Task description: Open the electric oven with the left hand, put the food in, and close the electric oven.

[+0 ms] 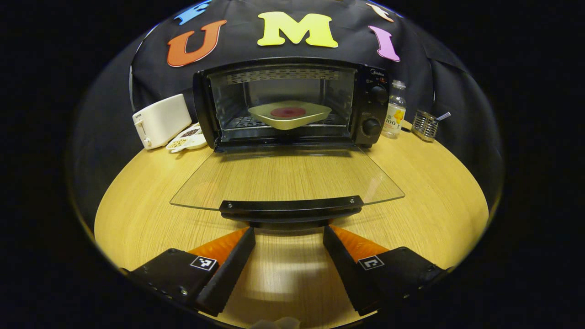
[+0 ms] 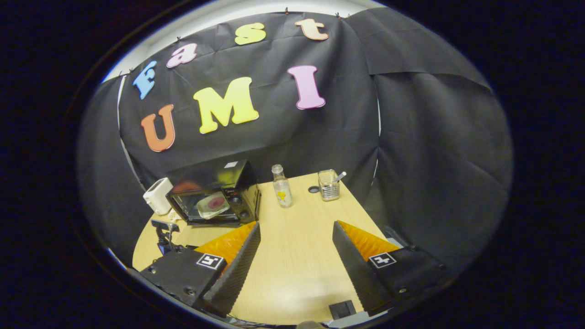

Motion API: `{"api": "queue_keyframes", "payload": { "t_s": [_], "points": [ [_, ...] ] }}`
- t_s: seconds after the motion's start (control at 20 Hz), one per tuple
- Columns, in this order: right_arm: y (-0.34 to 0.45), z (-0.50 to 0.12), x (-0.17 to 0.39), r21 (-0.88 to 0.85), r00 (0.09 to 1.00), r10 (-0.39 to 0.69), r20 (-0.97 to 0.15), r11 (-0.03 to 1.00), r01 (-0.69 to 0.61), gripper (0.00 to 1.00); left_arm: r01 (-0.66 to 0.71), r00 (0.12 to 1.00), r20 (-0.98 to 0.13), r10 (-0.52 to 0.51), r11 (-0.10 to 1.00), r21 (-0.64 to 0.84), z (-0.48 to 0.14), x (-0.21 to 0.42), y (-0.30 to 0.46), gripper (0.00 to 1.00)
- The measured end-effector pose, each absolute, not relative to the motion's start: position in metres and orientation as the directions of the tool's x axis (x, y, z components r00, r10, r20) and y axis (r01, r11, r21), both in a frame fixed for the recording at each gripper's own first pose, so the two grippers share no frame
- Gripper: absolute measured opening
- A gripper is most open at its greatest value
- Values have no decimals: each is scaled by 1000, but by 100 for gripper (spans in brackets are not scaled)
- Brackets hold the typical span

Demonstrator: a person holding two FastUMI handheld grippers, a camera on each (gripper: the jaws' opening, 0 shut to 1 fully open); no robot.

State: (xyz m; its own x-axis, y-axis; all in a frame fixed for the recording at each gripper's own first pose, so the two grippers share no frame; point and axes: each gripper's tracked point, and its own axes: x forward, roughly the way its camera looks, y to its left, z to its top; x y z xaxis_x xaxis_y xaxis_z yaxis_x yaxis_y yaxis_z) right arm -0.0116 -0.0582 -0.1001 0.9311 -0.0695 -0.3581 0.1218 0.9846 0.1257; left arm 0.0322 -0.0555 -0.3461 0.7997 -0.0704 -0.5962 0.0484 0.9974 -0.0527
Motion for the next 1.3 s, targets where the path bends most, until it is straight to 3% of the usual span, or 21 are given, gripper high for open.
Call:
{"api": "queue_keyframes", "payload": {
  "t_s": [0.15, 0.2, 1.3],
  "points": [
    [-58, -97, -11, 133, 932, -82, -353, 982, 137, 100, 50, 799, -596, -77, 997, -62, -343, 32, -56, 100],
    [-57, -98, -11, 135, 932, -83, -352, 981, 138, 100, 54, 801, -594, -80, 997, -62, -340, 31, -56, 97],
    [-59, -107, -8, 243, 939, -90, -332, 954, 177, 100, 94, 907, -409, -101, 995, -39, -210, 101, -42, 97]
  ]
}}
